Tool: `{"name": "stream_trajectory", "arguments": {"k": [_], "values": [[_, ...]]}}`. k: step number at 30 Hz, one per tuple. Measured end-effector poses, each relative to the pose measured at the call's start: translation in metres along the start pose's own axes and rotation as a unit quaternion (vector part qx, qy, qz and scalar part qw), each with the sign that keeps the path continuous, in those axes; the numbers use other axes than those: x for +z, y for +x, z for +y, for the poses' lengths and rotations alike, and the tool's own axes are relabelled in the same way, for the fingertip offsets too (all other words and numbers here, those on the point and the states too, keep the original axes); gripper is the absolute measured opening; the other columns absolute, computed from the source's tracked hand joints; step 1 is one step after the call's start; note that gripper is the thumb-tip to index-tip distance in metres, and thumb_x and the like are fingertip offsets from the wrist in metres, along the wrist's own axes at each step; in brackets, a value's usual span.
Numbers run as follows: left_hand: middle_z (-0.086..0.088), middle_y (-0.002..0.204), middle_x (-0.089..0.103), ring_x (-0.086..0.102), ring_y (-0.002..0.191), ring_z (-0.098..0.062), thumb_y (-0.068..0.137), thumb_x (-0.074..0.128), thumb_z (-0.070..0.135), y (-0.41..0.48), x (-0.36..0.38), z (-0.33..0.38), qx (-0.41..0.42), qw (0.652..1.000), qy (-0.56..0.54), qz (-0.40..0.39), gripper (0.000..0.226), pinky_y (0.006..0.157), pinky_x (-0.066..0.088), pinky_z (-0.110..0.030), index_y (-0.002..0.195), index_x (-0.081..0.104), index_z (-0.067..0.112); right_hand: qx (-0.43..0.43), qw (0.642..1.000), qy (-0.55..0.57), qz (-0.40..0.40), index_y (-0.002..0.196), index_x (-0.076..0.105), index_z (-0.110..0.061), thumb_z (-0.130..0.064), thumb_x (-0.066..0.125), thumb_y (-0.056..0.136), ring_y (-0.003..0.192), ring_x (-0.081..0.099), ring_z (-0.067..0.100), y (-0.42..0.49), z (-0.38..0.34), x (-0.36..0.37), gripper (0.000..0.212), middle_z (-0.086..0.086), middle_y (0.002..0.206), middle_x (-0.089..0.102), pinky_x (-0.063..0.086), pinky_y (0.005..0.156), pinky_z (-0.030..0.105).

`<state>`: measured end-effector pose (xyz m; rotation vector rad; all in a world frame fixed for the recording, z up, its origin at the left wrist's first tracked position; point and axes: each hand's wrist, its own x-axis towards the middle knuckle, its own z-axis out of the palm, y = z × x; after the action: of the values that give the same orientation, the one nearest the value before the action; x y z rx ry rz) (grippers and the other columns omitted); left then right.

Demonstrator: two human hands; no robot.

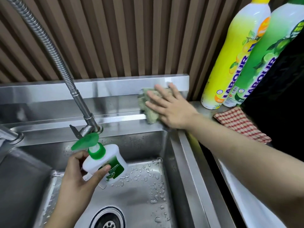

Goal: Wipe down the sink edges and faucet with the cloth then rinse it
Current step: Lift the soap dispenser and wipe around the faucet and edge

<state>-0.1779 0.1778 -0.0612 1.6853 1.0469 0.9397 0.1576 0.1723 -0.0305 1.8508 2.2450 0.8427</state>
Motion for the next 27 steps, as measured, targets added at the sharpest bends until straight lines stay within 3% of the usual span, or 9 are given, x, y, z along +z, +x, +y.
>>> {"name": "stream_trajectory", "arguments": {"k": [3,6,8,11,15,18,21,25,27], "values": [[0.007,0.098,0.062,0.06,0.094,-0.021,0.057,0.087,0.032,0.001,-0.008,-0.004,0.008,1.0,0.008,0.012,0.051,0.074,0.047,-0.023,0.085,0.049,0.052,-0.002,1.0,-0.007,-0.02,0.145,0.032,-0.028,-0.047,0.026,0.089,0.144,0.017,0.028,0.044,-0.048,-0.005,0.059,-0.002,0.156,0.025,-0.002,0.113,0.054],[0.0,0.101,0.062,0.06,0.093,-0.025,0.061,0.082,0.021,0.002,-0.02,-0.008,0.006,0.999,0.034,0.035,0.051,0.069,0.045,-0.022,0.085,0.047,0.049,0.012,1.0,-0.016,0.005,0.149,0.015,-0.032,-0.052,0.02,0.094,0.146,0.005,0.025,0.078,-0.081,-0.005,0.058,-0.006,0.159,0.009,-0.016,0.108,0.056],[-0.001,0.101,0.062,0.06,0.091,-0.025,0.062,0.085,0.018,0.002,-0.022,-0.011,0.007,0.998,0.048,0.043,0.053,0.065,0.045,-0.019,0.087,0.046,0.045,-0.019,0.999,-0.029,-0.01,0.149,0.003,-0.031,-0.048,0.018,0.098,0.145,-0.012,0.027,0.103,-0.102,-0.017,0.057,-0.005,0.159,-0.007,-0.02,0.106,0.059],[0.002,0.099,0.063,0.061,0.085,-0.022,0.066,0.08,0.008,0.004,-0.019,-0.011,0.01,0.997,0.049,0.056,0.052,0.06,0.045,-0.012,0.086,0.047,0.044,-0.068,0.997,-0.026,-0.028,0.15,0.009,-0.025,-0.034,0.025,0.099,0.143,-0.02,0.029,0.128,-0.12,-0.031,0.054,-0.005,0.159,-0.007,-0.017,0.107,0.061],[0.002,0.098,0.063,0.059,0.078,-0.006,0.068,0.078,0.012,0.008,-0.015,-0.006,0.009,0.998,0.036,0.049,0.046,0.059,0.043,-0.008,0.087,0.048,0.041,-0.104,0.992,0.026,-0.068,0.149,0.015,-0.026,-0.022,0.033,0.098,0.146,-0.011,0.021,0.106,-0.102,-0.026,0.055,-0.006,0.159,0.0,-0.021,0.107,0.053],[0.004,0.099,0.061,0.059,0.079,-0.01,0.061,0.075,0.027,0.008,-0.011,-0.003,-0.002,0.999,0.014,0.043,0.041,0.06,0.045,-0.011,0.085,0.047,0.046,-0.07,0.973,0.194,-0.106,0.146,0.027,-0.028,-0.03,0.033,0.101,0.146,0.006,0.011,0.076,-0.083,-0.027,0.046,-0.006,0.157,0.018,-0.023,0.109,0.038],[0.004,0.098,0.061,0.059,0.081,-0.014,0.058,0.074,0.029,0.004,-0.009,-0.006,-0.005,0.999,0.008,0.042,0.041,0.061,0.047,-0.014,0.086,0.047,0.045,0.01,0.94,0.31,-0.141,0.147,0.024,-0.03,-0.038,0.032,0.1,0.144,0.013,0.009,0.039,-0.071,-0.023,0.048,-0.006,0.156,0.021,-0.006,0.114,0.029],[0.019,0.097,0.06,0.058,0.086,0.0,0.063,0.082,0.02,-0.004,-0.018,-0.016,0.011,0.999,0.011,0.034,0.048,0.07,0.048,-0.015,0.088,0.049,0.045,0.044,0.953,0.276,-0.118,0.146,0.027,-0.03,-0.044,0.034,0.097,0.141,0.018,0.014,0.047,-0.094,-0.026,0.051,-0.007,0.155,0.025,0.006,0.103,0.032],[0.02,0.097,0.06,0.059,0.087,-0.002,0.062,0.081,0.023,-0.006,-0.022,-0.017,0.009,0.999,0.012,0.033,0.047,0.074,0.049,-0.023,0.088,0.05,0.047,0.028,0.946,0.299,-0.122,0.146,0.028,-0.029,-0.04,0.036,0.098,0.141,0.017,0.015,0.078,-0.115,-0.033,0.05,-0.006,0.156,0.023,0.01,0.106,0.034]]}}
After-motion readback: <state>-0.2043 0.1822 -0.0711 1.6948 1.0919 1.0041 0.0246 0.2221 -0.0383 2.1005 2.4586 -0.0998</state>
